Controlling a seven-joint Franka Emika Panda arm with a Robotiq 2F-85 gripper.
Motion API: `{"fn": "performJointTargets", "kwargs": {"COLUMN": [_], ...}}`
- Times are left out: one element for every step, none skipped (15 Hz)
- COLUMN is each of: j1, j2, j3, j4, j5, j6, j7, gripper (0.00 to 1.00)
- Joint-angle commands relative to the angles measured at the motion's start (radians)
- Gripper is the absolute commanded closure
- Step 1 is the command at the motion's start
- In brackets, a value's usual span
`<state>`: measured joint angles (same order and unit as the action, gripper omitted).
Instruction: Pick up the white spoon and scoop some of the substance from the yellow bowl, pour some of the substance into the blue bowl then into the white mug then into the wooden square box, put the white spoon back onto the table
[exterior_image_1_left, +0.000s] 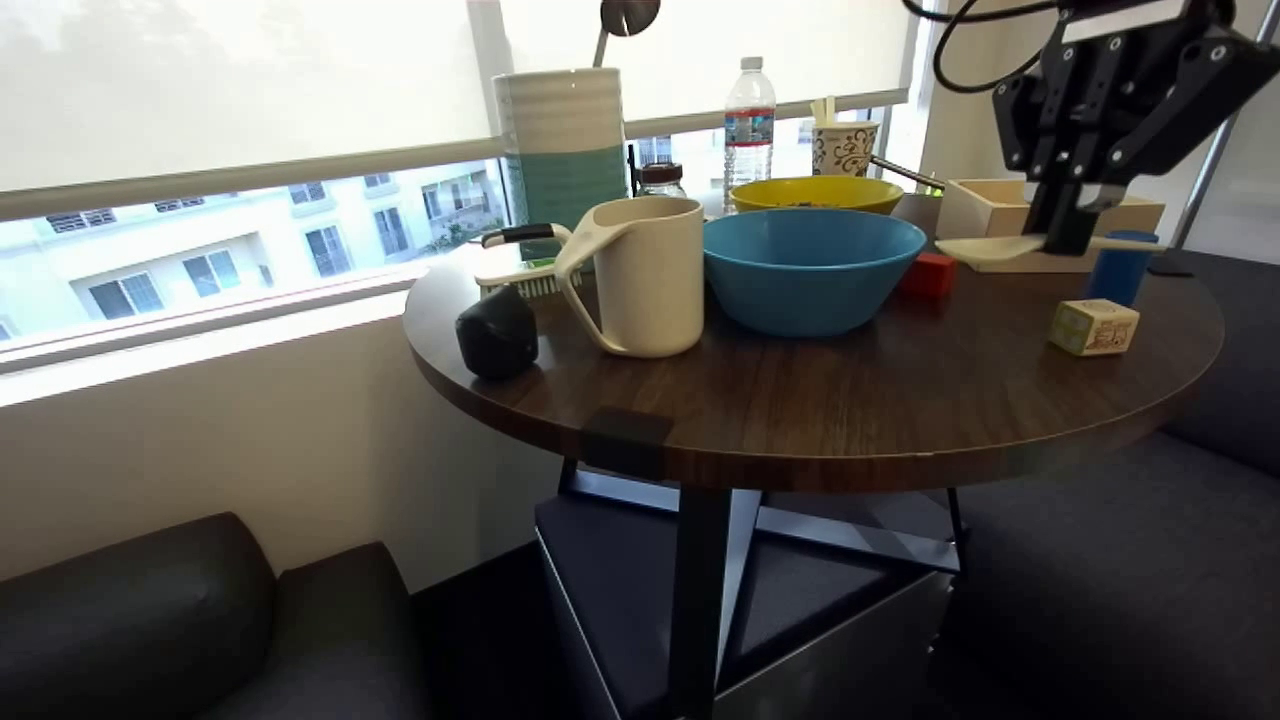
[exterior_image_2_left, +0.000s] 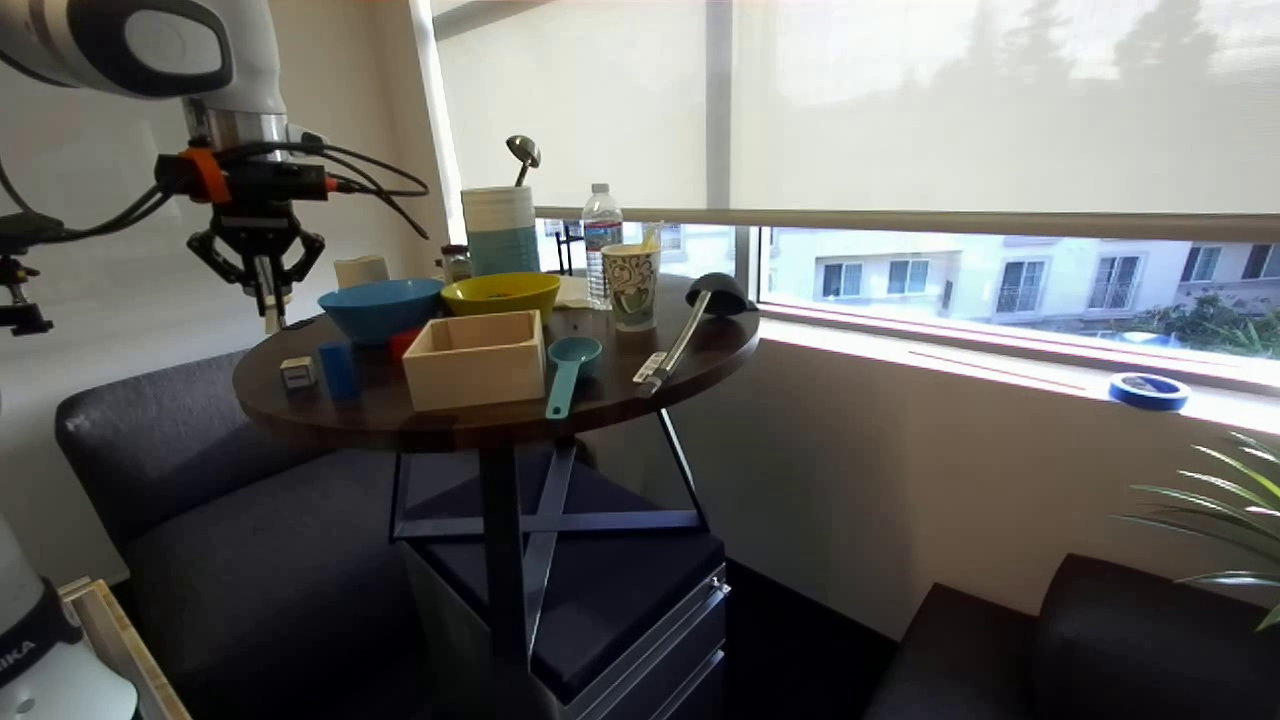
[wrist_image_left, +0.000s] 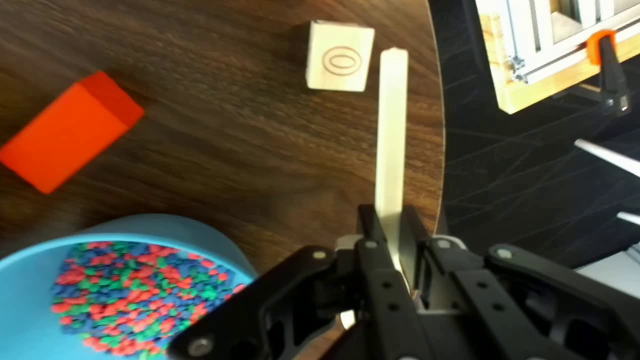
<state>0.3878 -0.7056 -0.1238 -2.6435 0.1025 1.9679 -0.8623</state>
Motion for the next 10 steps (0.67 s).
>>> {"fn": "performJointTargets", "kwargs": {"j1": [0.026, 0.031, 0.031, 0.03, 0.025, 0.02, 0.015, 0.013, 0.01, 0.005], "j2": [0.073, 0.085, 0.096, 0.105, 0.111, 0.118, 0.125, 0.13, 0.135, 0.138], "j3": [0.065, 0.083, 0.104, 0.119, 0.129, 0.134, 0.137, 0.137, 0.134, 0.134], "j4": [0.005, 0.005, 0.001, -0.001, -0.004, -0.01, -0.013, -0.015, -0.017, -0.019], "j5": [0.036, 0.03, 0.02, 0.016, 0.01, 0.011, 0.01, 0.013, 0.014, 0.011], "j6": [-0.021, -0.01, 0.014, 0.033, 0.056, 0.078, 0.092, 0.105, 0.118, 0.133], "j7": [-0.065, -0.076, -0.082, -0.092, -0.1, -0.106, -0.112, -0.117, -0.125, -0.129], "gripper": [0.97, 0.97, 0.97, 0.97, 0.97, 0.97, 0.97, 0.97, 0.97, 0.97]}}
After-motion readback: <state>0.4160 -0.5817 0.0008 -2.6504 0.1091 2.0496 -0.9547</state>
